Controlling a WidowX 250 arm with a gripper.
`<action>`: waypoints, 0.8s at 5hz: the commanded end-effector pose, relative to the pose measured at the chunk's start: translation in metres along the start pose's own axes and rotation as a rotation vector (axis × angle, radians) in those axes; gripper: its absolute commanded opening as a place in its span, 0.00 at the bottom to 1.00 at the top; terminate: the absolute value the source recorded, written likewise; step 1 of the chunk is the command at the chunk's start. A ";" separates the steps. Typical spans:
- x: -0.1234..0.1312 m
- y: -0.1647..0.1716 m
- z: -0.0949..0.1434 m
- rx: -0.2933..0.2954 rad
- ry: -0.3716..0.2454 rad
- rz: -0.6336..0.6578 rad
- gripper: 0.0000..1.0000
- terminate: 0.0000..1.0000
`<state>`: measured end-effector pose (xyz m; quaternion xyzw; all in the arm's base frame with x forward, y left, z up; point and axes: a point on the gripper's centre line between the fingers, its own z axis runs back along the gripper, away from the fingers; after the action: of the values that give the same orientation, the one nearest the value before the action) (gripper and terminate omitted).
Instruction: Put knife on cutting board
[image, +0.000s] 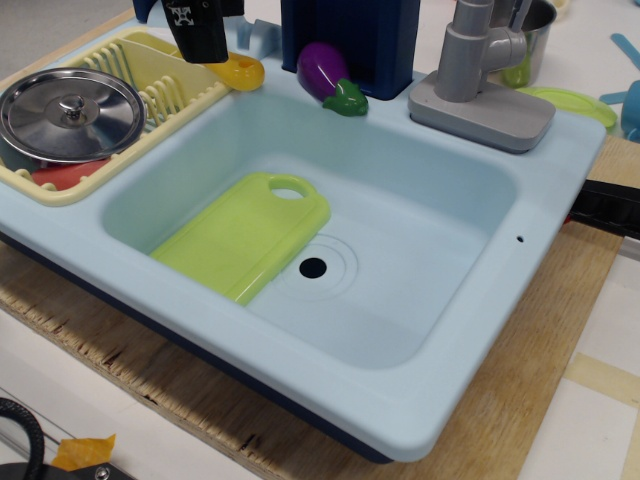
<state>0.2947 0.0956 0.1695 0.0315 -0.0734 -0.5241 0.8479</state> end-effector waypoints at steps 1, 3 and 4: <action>0.000 0.000 0.000 0.000 0.000 0.000 1.00 0.00; 0.003 0.010 -0.004 -0.012 -0.009 -0.221 1.00 0.00; -0.001 0.011 -0.010 -0.025 -0.026 -0.240 1.00 0.00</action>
<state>0.3066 0.0946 0.1463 0.0012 -0.0674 -0.6286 0.7748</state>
